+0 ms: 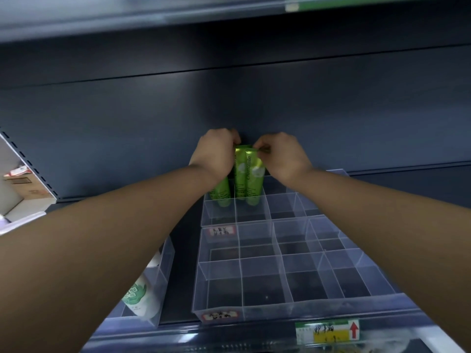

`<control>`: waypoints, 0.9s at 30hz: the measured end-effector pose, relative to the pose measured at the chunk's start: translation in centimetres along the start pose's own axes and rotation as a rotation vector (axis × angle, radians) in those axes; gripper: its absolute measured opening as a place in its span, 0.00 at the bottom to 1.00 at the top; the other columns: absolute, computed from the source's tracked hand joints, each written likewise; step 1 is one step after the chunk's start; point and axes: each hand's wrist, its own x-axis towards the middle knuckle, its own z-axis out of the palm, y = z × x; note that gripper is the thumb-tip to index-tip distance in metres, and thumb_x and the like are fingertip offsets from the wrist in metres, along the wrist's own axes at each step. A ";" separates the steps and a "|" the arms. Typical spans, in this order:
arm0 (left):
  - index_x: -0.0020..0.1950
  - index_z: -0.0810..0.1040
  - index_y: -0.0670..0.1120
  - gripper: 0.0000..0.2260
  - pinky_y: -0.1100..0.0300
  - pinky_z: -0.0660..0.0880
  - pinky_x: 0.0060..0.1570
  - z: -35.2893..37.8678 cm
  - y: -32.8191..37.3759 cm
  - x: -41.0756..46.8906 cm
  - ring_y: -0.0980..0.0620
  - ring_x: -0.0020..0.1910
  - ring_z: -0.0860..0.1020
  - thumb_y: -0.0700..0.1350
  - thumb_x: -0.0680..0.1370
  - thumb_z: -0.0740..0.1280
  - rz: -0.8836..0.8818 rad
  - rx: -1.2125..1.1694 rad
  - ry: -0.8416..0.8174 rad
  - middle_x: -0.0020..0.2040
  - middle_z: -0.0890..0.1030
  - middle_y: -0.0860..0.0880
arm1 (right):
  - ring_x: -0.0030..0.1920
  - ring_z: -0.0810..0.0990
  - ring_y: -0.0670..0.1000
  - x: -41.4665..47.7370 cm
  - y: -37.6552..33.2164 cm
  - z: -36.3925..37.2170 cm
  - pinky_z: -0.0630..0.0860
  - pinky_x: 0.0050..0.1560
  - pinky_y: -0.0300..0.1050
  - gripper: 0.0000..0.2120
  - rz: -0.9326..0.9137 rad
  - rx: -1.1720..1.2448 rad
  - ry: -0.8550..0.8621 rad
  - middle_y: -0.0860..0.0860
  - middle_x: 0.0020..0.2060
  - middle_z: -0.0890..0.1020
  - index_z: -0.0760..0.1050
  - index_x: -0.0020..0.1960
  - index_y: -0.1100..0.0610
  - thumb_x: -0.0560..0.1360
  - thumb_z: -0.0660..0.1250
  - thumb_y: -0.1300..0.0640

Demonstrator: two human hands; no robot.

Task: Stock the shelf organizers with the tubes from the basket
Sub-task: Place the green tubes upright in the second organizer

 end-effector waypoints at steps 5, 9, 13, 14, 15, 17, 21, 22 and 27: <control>0.58 0.78 0.44 0.15 0.53 0.75 0.56 -0.4 0.1 -0.3 0.44 0.55 0.78 0.33 0.76 0.60 0.003 -0.028 0.000 0.55 0.80 0.42 | 0.50 0.80 0.54 -0.3 -0.3 0.0 0.76 0.54 0.48 0.09 0.012 0.050 0.004 0.54 0.48 0.83 0.80 0.51 0.58 0.73 0.63 0.64; 0.57 0.78 0.43 0.13 0.53 0.76 0.55 -1.0 0.4 -0.9 0.45 0.53 0.78 0.34 0.76 0.61 0.021 -0.049 0.000 0.55 0.80 0.43 | 0.50 0.80 0.53 -0.7 -0.5 -0.2 0.76 0.54 0.48 0.10 0.001 0.058 -0.003 0.54 0.48 0.83 0.79 0.52 0.58 0.74 0.63 0.65; 0.59 0.78 0.44 0.14 0.54 0.75 0.55 -1.7 0.8 -1.6 0.45 0.54 0.78 0.35 0.76 0.61 0.056 -0.038 0.000 0.57 0.79 0.44 | 0.54 0.79 0.54 -1.2 -0.9 -0.4 0.75 0.56 0.45 0.13 -0.002 0.018 0.004 0.55 0.54 0.80 0.77 0.58 0.56 0.74 0.64 0.63; 0.60 0.78 0.44 0.14 0.55 0.75 0.55 -1.8 0.9 -1.8 0.45 0.54 0.78 0.36 0.76 0.61 0.070 -0.025 0.000 0.57 0.79 0.44 | 0.56 0.77 0.55 -1.4 -1.0 -0.5 0.74 0.56 0.45 0.15 -0.015 -0.012 0.009 0.56 0.57 0.78 0.75 0.60 0.56 0.74 0.64 0.62; 0.61 0.77 0.44 0.14 0.55 0.74 0.54 -2.1 0.9 -2.1 0.45 0.55 0.77 0.37 0.76 0.62 0.088 0.001 -0.009 0.58 0.78 0.44 | 0.58 0.75 0.56 -1.7 -1.3 -0.7 0.73 0.57 0.46 0.16 -0.033 -0.043 0.013 0.56 0.59 0.76 0.74 0.62 0.56 0.74 0.65 0.60; 0.63 0.75 0.45 0.15 0.54 0.73 0.55 -2.5 1.0 -2.8 0.45 0.59 0.73 0.40 0.76 0.64 0.126 0.085 -0.062 0.60 0.76 0.44 | 0.61 0.72 0.57 -2.4 -1.7 -1.1 0.72 0.60 0.48 0.18 -0.072 -0.104 0.010 0.56 0.60 0.73 0.72 0.64 0.56 0.74 0.65 0.58; 0.69 0.68 0.47 0.20 0.51 0.69 0.62 -3.6 1.1 -4.6 0.46 0.66 0.66 0.48 0.77 0.64 0.170 0.262 -0.149 0.66 0.72 0.46 | 0.68 0.63 0.54 -4.2 -2.8 -1.7 0.63 0.65 0.50 0.23 -0.094 -0.279 -0.038 0.51 0.69 0.66 0.67 0.69 0.51 0.74 0.64 0.51; 0.70 0.67 0.48 0.22 0.52 0.67 0.63 -3.9 1.2 -5.0 0.46 0.67 0.65 0.50 0.77 0.63 0.184 0.301 -0.146 0.67 0.70 0.47 | 0.70 0.61 0.54 -4.7 -3.1 -1.9 0.61 0.66 0.51 0.25 -0.103 -0.318 -0.055 0.51 0.71 0.63 0.65 0.70 0.50 0.74 0.64 0.50; 0.75 0.58 0.51 0.26 0.49 0.54 0.72 -5.9 2.0 -7.2 0.45 0.74 0.57 0.54 0.78 0.58 0.178 0.406 -0.158 0.74 0.61 0.49 | 0.72 0.55 0.54 -6.9 -4.8 -2.3 0.55 0.69 0.55 0.28 -0.114 -0.403 -0.117 0.50 0.75 0.54 0.59 0.72 0.47 0.74 0.60 0.45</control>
